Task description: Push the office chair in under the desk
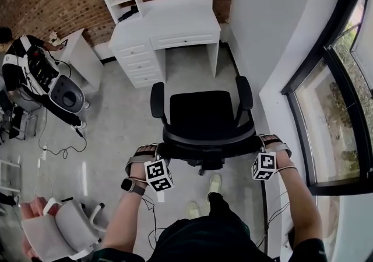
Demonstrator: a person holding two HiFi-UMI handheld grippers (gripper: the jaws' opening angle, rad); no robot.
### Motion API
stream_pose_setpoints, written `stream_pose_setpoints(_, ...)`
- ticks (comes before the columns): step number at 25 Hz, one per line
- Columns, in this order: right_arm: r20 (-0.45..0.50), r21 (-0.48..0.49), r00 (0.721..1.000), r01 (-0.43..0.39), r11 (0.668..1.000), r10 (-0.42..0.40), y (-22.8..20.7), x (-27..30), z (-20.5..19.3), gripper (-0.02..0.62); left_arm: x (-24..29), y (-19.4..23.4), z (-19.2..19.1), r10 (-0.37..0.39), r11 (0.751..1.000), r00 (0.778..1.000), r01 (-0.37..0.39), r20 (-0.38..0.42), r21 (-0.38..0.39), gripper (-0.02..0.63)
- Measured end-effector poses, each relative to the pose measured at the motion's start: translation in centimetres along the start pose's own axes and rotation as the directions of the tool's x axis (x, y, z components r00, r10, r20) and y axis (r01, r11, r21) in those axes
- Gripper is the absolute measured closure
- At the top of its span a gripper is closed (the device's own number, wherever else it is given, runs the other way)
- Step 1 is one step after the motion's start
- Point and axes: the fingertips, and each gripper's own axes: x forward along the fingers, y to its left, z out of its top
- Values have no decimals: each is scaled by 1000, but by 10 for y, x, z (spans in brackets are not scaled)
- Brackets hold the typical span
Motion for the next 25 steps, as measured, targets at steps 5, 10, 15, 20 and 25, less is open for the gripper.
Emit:
stream_pose_setpoints(5,18,-25,1000,-4,1000,5,-44,31,-11,513,22,40,8,-15,999,999,14,-35,-36,417)
stream_pose_setpoints(10,33,-41,999,-4,999,5,-86,66,-14,514,46,84,9,2,998,999,-5,-54,-56,416)
stream_pose_setpoints(15,42,-49,999,-8,999,10,-120,94,-11,514,65,120,4,3,997,998,-7,-63,-72,416)
stream_pose_setpoints(20,34,-44,999,-13,999,15,-149,117,-5,514,81,157,-3,-2,998,999,-1,-54,-65,413)
stream_pose_setpoints(25,24,-37,1000,-7,999,8,-181,141,7,514,98,196,-17,-6,998,999,3,-43,-56,411)
